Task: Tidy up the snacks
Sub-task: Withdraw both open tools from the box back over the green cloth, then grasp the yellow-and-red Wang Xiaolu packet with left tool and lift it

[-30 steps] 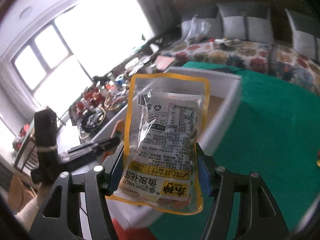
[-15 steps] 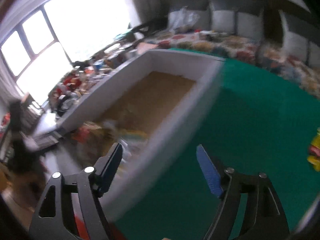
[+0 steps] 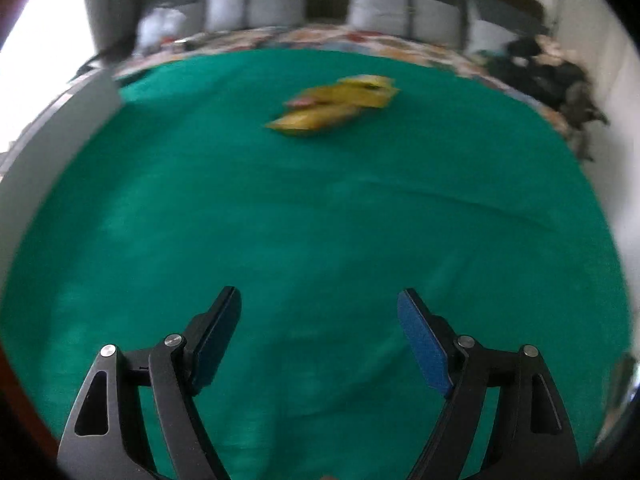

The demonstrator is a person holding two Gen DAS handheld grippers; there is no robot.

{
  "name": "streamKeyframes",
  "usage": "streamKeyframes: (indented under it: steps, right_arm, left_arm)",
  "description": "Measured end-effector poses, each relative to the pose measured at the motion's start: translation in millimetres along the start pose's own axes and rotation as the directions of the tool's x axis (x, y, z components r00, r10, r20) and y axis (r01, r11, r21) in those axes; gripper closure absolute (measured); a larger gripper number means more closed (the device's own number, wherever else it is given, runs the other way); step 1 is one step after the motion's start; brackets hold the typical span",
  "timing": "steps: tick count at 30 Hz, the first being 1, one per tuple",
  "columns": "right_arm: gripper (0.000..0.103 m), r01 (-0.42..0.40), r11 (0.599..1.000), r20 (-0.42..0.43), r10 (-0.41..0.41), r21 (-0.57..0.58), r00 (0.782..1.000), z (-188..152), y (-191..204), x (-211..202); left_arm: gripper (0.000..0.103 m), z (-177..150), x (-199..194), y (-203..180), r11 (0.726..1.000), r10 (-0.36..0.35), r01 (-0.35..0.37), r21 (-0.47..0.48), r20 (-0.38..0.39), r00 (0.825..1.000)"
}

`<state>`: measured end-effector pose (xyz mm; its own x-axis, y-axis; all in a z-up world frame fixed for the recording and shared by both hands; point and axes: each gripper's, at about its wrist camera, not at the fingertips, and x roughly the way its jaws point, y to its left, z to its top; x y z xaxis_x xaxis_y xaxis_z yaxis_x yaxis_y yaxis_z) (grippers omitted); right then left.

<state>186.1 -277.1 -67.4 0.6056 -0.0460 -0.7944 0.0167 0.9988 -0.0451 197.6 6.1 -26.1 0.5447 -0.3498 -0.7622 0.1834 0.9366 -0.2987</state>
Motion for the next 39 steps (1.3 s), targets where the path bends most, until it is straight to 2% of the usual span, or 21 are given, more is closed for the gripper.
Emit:
streamKeyframes:
  steps: [2, 6, 12, 17, 27, 32, 39]
  right_arm:
    - [0.02, 0.042, 0.997, 0.033, -0.044, 0.063, 0.998, -0.1, -28.1, 2.9]
    - [0.02, 0.042, 0.988, 0.046, -0.049, 0.152, 0.998, -2.0, -59.7, 7.1]
    - [0.02, 0.048, 0.98, 0.05, -0.058, 0.195, 0.997, 13.9, -77.1, 16.9]
    - [0.02, 0.038, 0.971, 0.024, -0.045, 0.236, 0.999, 6.7, -88.7, 23.4]
    - [0.02, 0.057, 0.965, -0.005, -0.057, 0.256, 0.998, 2.0, -93.4, 31.2]
    - [0.013, 0.084, 0.973, 0.007, -0.088, 0.213, 0.996, -0.3, -87.1, 34.0]
    - [0.009, 0.081, 0.973, 0.002, -0.083, 0.215, 0.997, 0.0, -89.3, 34.7]
  left_arm:
    - [0.003, -1.9, 38.0, -23.2, 1.0, 0.013, -0.013, 0.004, -0.042, 0.999]
    - [0.003, -1.4, 101.8, -55.0, 0.998, 0.055, -0.052, 0.032, -0.081, 0.995]
    - [0.003, -3.9, 144.7, -80.9, 0.986, 0.126, -0.117, 0.121, -0.064, 0.99]
    - [0.003, -11.0, 151.6, -90.1, 0.96, 0.186, -0.179, 0.216, -0.016, 0.982]
    - [0.0, -9.6, 155.1, -89.1, 0.961, 0.188, -0.181, 0.211, -0.017, 0.982]
    - [0.0, -9.1, 155.5, -89.3, 0.961, 0.188, -0.18, 0.211, -0.017, 0.982]
    - [0.0, -9.0, 155.5, -89.1, 0.96, 0.188, -0.18, 0.212, -0.018, 0.982]
